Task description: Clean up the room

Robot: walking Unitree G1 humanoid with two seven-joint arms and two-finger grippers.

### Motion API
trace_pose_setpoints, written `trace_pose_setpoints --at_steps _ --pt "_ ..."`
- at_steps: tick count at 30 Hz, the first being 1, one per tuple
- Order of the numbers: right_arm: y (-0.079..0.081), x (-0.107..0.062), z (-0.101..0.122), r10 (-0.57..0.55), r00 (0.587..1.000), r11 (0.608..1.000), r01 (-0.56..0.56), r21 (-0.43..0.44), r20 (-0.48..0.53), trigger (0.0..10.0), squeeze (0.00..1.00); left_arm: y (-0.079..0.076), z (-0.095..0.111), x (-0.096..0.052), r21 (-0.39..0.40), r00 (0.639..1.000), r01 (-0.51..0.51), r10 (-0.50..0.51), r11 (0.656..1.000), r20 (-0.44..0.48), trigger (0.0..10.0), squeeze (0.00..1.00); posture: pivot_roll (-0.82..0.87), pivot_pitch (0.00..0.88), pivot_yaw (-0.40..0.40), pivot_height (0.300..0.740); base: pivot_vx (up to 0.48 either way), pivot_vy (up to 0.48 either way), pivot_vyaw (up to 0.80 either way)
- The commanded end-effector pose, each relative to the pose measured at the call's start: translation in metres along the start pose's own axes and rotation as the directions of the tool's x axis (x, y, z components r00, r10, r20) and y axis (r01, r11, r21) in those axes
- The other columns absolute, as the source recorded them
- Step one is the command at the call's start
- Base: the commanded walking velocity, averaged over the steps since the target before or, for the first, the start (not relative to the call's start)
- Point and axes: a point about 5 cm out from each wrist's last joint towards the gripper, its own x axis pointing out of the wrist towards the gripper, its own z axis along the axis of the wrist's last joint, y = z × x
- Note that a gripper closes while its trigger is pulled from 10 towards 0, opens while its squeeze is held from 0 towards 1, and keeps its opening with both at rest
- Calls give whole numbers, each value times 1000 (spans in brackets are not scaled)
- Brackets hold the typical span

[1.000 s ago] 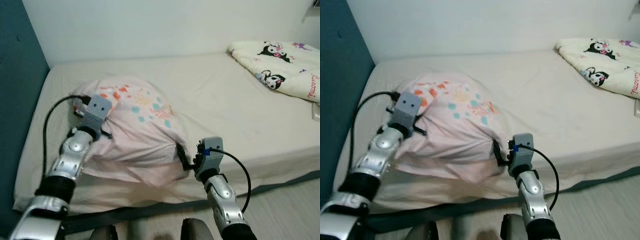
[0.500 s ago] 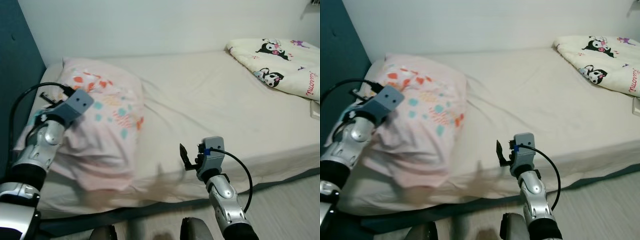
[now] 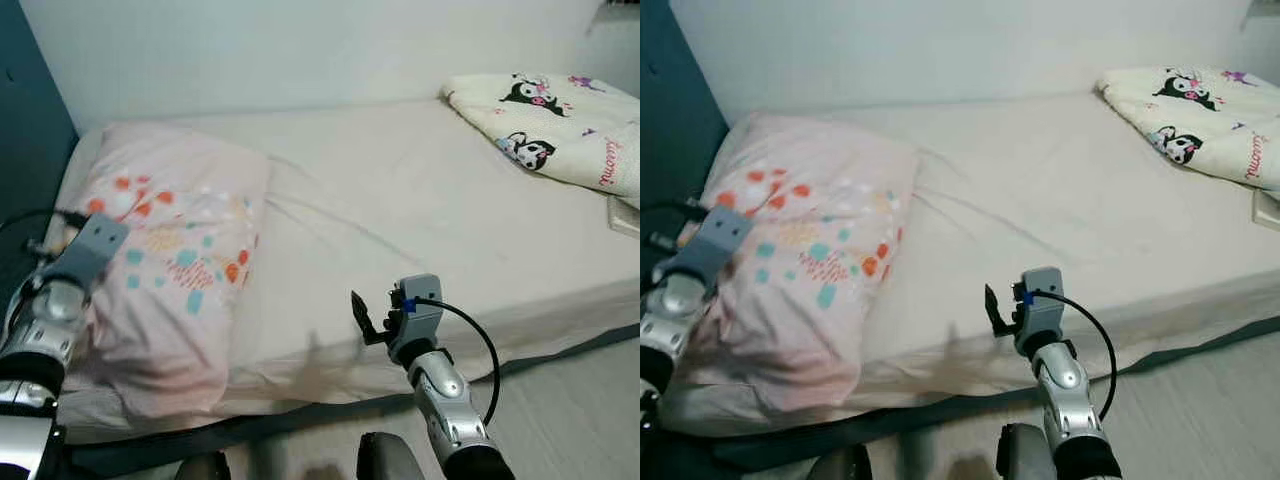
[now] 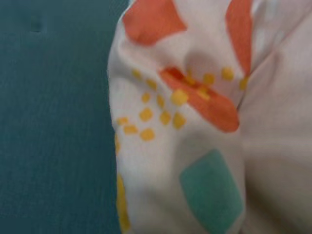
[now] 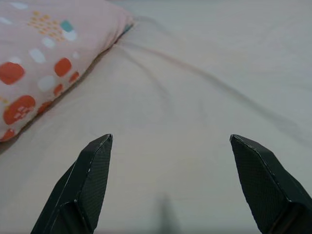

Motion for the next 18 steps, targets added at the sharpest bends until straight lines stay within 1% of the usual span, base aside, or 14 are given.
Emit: trace_pose_setpoints --at_steps 1,3,4,5,6,8,10,13,16,18 --pt "1 -1 -3 11 1000 1000 -11 4 -21 10000 0 15 -15 -1 -19 992 -108 106 994 -73 0 0 68 87 -65 586 0 0 0" --pt "1 -1 -3 17 1000 1000 -17 6 -23 10000 0 25 -30 -4 -20 980 -159 155 987 -129 0 0 67 90 -60 586 0 0 0" --pt "1 -1 -3 17 1000 1000 -17 6 -23 10000 0 25 -30 -4 -20 980 -159 155 987 -129 0 0 67 90 -60 586 0 0 0" --pt "1 -1 -3 20 1000 1000 -20 6 -23 10000 0 27 -36 -5 -25 976 -164 159 986 -151 0 0 67 91 -59 586 0 0 0" --pt "2 -2 -4 30 999 1000 -30 8 -25 10000 0 31 -46 -9 -26 974 -160 153 987 -169 0 0 68 91 -59 586 0 0 0" --pt "2 -2 -4 34 999 999 -34 9 -26 10000 0 31 -49 -10 -28 974 -157 150 987 -173 0 0 68 91 -59 586 0 0 0" --pt "3 -2 -5 49 998 999 -48 12 -30 10000 0 32 -55 -14 -53 974 -152 140 987 -180 0 0 75 94 -63 586 0 0 0" --pt "8 -2 -7 82 996 997 -81 19 -42 10000 0 29 -65 -23 -85 976 -119 101 989 -191 0 0 86 97 -71 586 0 0 0" --pt "10 -2 -7 90 995 996 -89 21 -44 10000 0 28 -67 -26 -87 977 -116 97 989 -192 0 0 87 97 -72 586 0 0 0" --pt "14 0 -7 109 993 994 -108 18 -45 10000 0 30 -76 -30 -83 970 -130 109 988 -216 0 0 89 99 -71 586 0 0 0"
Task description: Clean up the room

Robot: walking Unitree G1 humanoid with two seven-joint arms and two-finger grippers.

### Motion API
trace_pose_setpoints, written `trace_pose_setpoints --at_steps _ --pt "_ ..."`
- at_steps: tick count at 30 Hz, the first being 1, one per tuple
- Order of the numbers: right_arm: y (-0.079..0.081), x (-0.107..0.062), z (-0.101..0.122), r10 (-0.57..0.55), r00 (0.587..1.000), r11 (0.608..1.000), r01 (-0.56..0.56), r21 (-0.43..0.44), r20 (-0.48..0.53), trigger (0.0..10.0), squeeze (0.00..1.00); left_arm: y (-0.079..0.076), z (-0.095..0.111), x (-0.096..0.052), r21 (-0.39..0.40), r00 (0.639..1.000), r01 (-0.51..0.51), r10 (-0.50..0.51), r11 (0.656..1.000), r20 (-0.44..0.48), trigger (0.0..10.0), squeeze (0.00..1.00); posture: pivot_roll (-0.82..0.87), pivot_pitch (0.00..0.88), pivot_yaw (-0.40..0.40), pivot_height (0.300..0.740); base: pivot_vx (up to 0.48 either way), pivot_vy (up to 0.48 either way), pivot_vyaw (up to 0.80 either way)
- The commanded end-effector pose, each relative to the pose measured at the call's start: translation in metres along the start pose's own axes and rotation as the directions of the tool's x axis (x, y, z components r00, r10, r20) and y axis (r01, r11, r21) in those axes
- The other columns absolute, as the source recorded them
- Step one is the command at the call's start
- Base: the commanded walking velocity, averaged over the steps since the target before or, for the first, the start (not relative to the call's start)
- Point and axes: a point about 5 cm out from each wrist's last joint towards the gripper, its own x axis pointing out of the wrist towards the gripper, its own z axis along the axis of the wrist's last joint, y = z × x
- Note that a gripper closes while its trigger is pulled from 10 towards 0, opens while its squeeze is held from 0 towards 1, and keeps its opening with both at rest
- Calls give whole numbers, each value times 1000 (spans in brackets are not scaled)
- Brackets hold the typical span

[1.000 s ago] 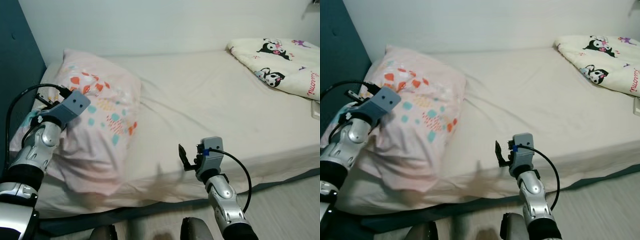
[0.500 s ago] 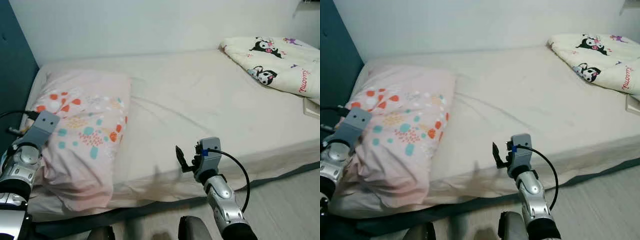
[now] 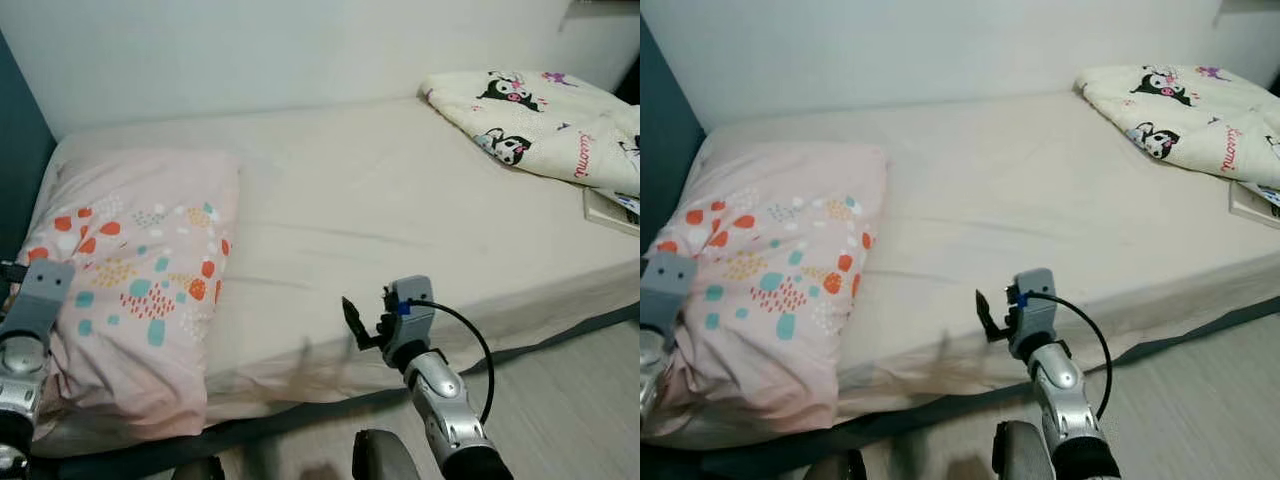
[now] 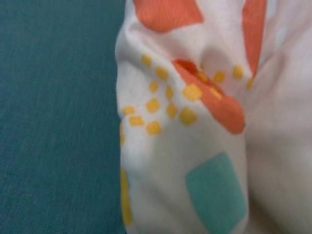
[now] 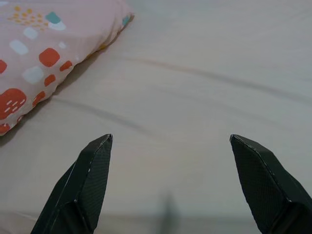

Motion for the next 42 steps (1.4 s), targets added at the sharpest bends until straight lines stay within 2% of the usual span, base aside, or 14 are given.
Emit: trace_pose_setpoints --at_steps 1,3,5,11,13,14,15,19,28,29,31,32,33,42 --pt "2 -1 -5 12 1000 1000 -11 10 -22 10000 0 19 -13 0 16 997 -58 59 998 -51 0 0 89 99 -71 586 0 0 0" --pt "5 0 -4 27 999 1000 -27 5 -21 10000 0 23 -21 -3 34 995 -72 74 997 -69 0 0 89 98 -67 586 0 0 0" --pt "7 0 -4 44 999 999 -44 4 -21 10000 0 51 -38 -13 72 975 -198 204 978 -91 0 0 91 101 -65 586 0 0 0" --pt "7 -1 -7 47 998 999 -47 8 -30 10000 0 59 -47 -22 56 961 -253 258 966 -101 0 0 96 103 -64 586 0 0 0" --pt "7 -2 -7 53 998 999 -53 10 -33 10000 0 43 -60 -31 -1 975 -139 136 990 -178 0 0 98 104 -66 586 0 0 0" --pt "7 -2 -7 53 998 999 -53 10 -33 10000 0 43 -60 -31 -1 975 -139 136 990 -178 0 0 98 104 -66 586 0 0 0" --pt "7 -2 -7 56 998 998 -56 11 -33 10000 0 32 -65 -36 -22 977 -57 51 998 -208 0 0 98 105 -66 586 0 0 0" --pt "9 -1 -8 74 997 997 -73 12 -38 10000 0 9 -66 -47 -72 963 92 -107 993 -247 0 0 99 104 -67 586 0 0 0" --pt "9 -1 -8 76 996 997 -76 9 -41 10000 0 -9 -58 -50 -164 955 147 -183 975 -233 0 0 99 100 -67 586 0 0 0" --pt "8 -1 -8 74 996 997 -74 8 -41 10000 0 -11 -53 -48 -169 960 147 -181 975 -214 3569 0 98 99 -66 586 0 0 0" --pt "8 -1 -8 74 996 997 -74 8 -41 10000 0 -11 -53 -48 -169 960 147 -181 975 -214 3569 0 98 99 -66 586 0 0 0" --pt "8 -1 -8 72 997 997 -72 7 -40 10000 0 -12 -46 -46 -182 968 146 -179 972 -177 7412 0 96 97 -65 586 0 0 0" --pt "7 -1 -8 70 997 998 -70 6 -40 10000 0 -11 -39 -42 -182 974 144 -171 973 -145 10000 0 96 97 -64 586 0 0 0" --pt "6 -1 -8 66 997 998 -65 6 -37 10000 0 -5 -18 -28 -199 987 104 -125 975 -99 10000 0 93 89 -62 586 0 0 0"
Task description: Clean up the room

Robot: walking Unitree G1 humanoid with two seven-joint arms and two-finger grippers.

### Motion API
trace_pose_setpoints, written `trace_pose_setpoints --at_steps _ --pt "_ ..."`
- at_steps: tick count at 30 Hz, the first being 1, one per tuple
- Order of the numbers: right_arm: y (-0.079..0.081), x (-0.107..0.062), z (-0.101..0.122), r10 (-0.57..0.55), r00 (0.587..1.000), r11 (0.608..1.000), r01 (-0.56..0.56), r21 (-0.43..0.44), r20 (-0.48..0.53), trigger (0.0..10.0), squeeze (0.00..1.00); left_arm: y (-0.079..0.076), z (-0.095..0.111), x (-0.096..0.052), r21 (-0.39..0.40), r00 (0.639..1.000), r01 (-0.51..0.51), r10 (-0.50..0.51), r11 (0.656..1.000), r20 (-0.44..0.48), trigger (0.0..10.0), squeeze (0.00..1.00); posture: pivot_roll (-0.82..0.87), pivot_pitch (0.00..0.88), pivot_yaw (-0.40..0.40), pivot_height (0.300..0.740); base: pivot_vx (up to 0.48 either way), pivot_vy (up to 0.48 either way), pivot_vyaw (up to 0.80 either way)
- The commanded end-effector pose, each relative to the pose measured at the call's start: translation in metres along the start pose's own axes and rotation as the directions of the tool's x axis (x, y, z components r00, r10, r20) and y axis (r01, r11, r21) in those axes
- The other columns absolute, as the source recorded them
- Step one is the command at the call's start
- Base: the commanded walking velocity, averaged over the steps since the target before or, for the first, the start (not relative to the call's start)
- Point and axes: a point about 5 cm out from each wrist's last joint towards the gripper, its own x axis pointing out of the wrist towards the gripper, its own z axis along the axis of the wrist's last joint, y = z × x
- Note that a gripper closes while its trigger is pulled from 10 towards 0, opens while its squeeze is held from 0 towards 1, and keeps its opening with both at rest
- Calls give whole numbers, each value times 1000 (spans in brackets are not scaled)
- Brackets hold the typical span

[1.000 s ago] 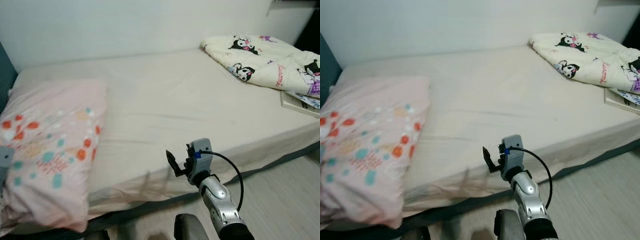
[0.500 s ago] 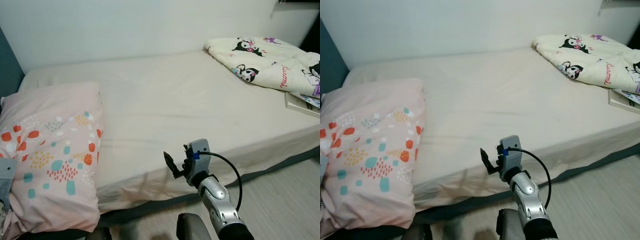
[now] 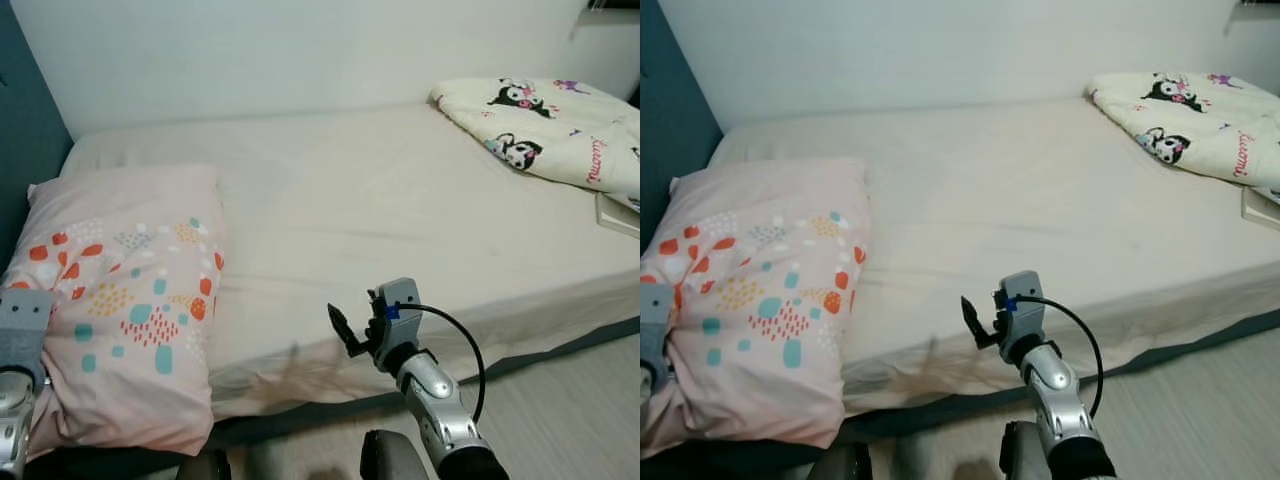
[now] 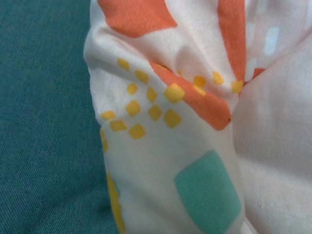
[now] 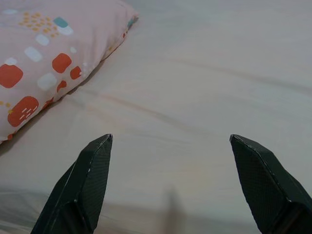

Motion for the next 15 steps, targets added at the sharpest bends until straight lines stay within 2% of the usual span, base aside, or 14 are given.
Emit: trace_pose_setpoints --at_steps 1,10,11,15 --pt "-1 -3 -6 -9 1000 1000 10 15 -22 10000 0 -2 0 2 -4 1000 -11 11 1000 -9 10000 0 93 89 -62 586 0 0 0" --pt "-2 -3 -6 -10 1000 1000 11 13 -22 10000 0 3 -3 8 6 998 -49 49 999 -40 10000 0 87 86 -57 586 0 0 0" --pt "-3 -4 -6 -12 1000 1000 12 13 -23 10000 0 4 -4 8 2 998 -47 47 999 -45 10000 1000 87 86 -58 586 0 0 0" --pt "-3 -4 -6 -11 1000 1000 12 12 -23 10000 0 7 -1 7 -11 997 -74 74 997 -11 10000 1000 89 90 -63 586 0 0 0"
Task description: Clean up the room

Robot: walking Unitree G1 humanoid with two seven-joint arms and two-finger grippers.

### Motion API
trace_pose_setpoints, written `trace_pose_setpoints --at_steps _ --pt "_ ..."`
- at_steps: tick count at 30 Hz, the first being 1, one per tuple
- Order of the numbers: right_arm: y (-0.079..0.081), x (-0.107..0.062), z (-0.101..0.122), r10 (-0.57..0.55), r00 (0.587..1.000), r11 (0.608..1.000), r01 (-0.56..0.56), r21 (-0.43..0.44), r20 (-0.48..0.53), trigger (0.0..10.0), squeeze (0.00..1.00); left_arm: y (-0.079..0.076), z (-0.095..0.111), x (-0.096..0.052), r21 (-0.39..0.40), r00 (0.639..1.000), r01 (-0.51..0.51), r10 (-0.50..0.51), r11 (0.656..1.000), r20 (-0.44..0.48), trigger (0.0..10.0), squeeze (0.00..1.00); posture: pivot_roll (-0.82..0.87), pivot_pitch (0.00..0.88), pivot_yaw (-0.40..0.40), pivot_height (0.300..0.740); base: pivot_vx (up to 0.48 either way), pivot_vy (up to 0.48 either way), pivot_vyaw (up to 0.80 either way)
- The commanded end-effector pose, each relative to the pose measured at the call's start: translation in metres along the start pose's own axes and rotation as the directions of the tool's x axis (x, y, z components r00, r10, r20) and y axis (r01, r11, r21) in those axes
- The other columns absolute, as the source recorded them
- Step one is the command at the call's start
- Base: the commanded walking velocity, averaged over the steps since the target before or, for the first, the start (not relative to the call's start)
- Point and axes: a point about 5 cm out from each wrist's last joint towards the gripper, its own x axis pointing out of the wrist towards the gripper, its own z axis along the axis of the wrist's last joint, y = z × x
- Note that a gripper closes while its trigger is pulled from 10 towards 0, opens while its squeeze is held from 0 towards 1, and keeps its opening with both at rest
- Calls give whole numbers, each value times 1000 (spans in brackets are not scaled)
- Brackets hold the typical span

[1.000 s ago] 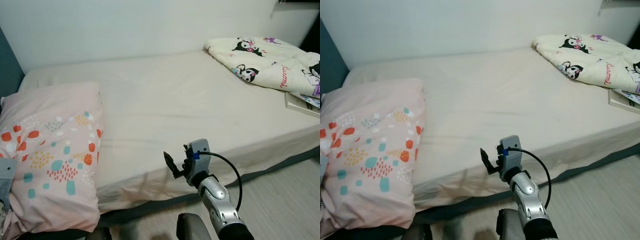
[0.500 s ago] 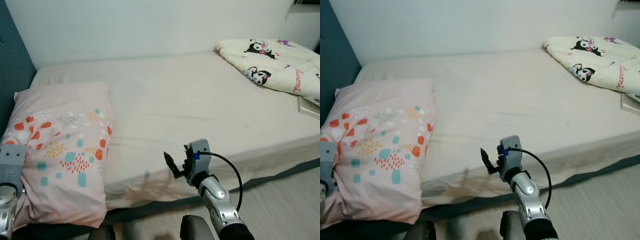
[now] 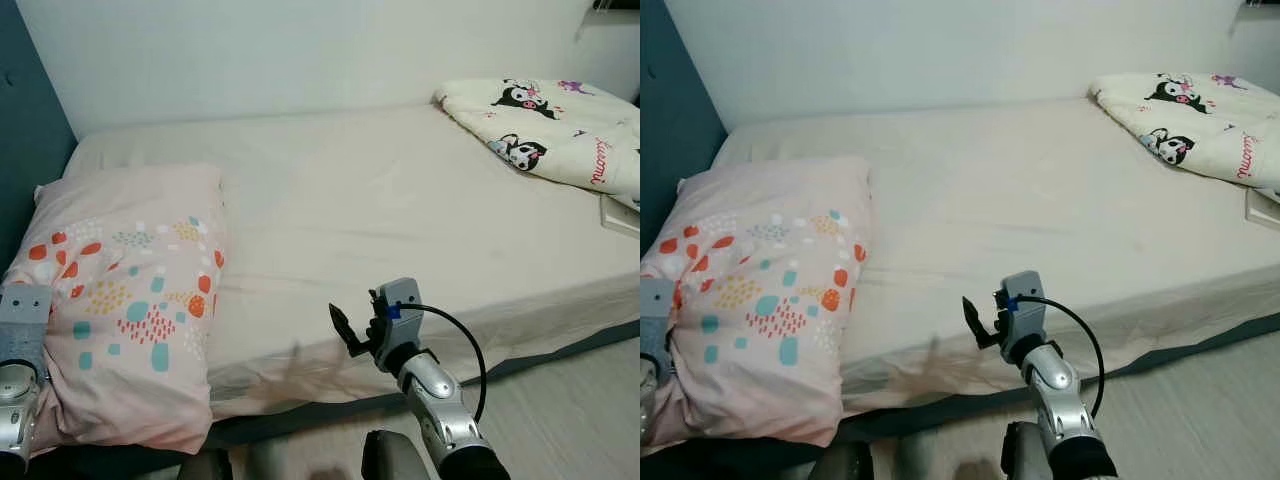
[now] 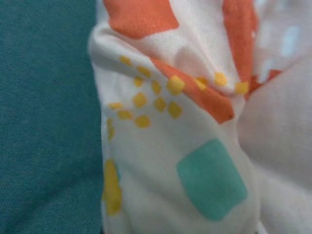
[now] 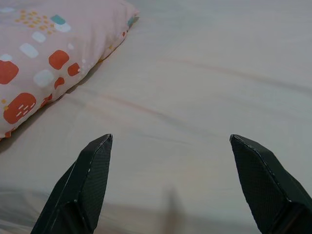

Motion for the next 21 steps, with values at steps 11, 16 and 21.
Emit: trace_pose_setpoints --at_steps 11,16,21 --pt "1 -3 -6 3 1000 1000 -3 21 -25 10000 0 41 63 -11 145 934 -193 137 970 331 10000 0 96 94 -73 586 0 0 0" --pt "2 -2 -7 6 1000 1000 -6 22 -27 10000 0 49 72 -12 158 923 -226 159 961 352 10000 0 98 94 -74 586 0 0 0" --pt "5 0 -7 19 999 999 -18 27 -32 10000 0 71 73 -11 211 934 -267 198 940 298 10000 0 102 94 -73 586 0 0 0"
